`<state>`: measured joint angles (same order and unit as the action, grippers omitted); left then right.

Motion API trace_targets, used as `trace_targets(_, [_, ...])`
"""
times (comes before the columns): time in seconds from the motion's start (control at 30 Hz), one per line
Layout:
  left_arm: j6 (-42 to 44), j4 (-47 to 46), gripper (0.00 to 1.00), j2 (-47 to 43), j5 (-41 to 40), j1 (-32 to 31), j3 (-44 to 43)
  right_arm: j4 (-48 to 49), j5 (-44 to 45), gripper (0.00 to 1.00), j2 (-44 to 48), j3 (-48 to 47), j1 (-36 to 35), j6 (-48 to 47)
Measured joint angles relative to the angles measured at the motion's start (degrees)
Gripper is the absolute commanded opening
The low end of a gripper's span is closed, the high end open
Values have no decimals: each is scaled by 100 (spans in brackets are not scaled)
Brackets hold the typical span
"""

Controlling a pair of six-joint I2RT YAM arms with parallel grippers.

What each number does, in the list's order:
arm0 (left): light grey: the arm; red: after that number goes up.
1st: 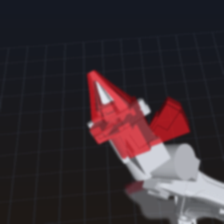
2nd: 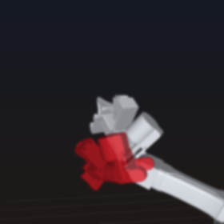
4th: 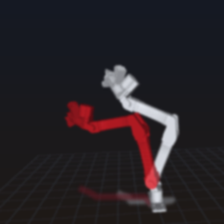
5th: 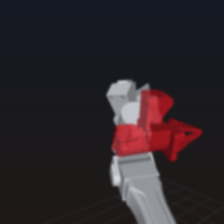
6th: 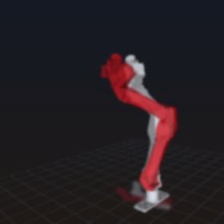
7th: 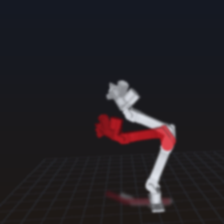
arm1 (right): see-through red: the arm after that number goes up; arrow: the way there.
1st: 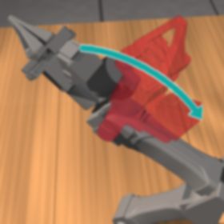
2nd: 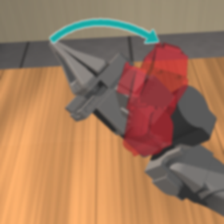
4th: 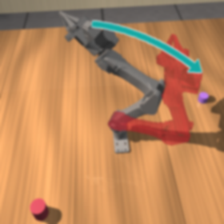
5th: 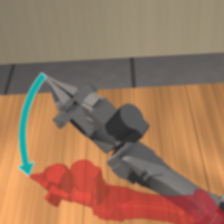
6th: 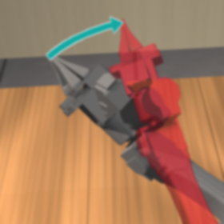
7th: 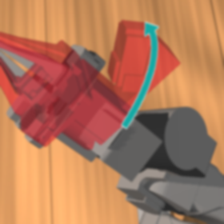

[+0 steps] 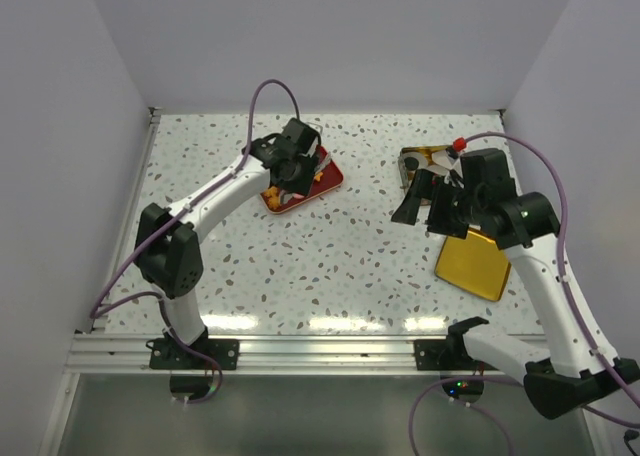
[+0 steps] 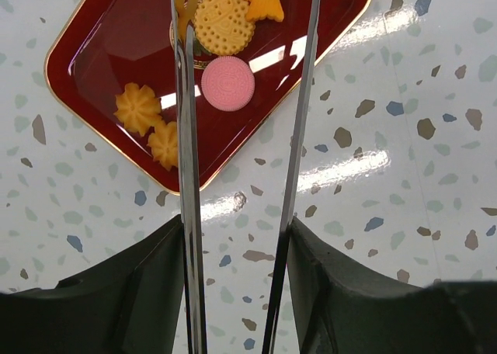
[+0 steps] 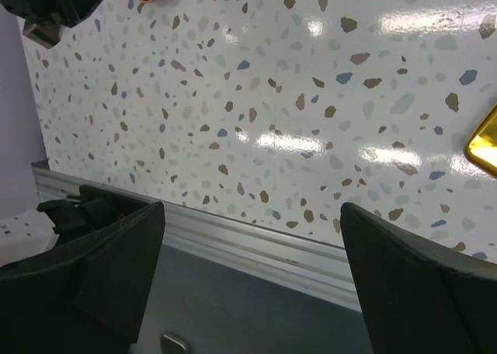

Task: Pack the cookies

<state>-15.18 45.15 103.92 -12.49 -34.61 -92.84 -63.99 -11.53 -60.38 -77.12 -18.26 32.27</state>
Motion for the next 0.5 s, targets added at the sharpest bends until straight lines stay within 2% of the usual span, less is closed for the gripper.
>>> trace_targets(0.27, [-2, -4, 55, 103, -11, 0, 138, 15, -2, 99, 166, 2, 0, -39])
trace_targets(0.5, [-7, 17, 53, 575, -20, 0, -7, 9, 2, 99, 363, 72, 0, -33])
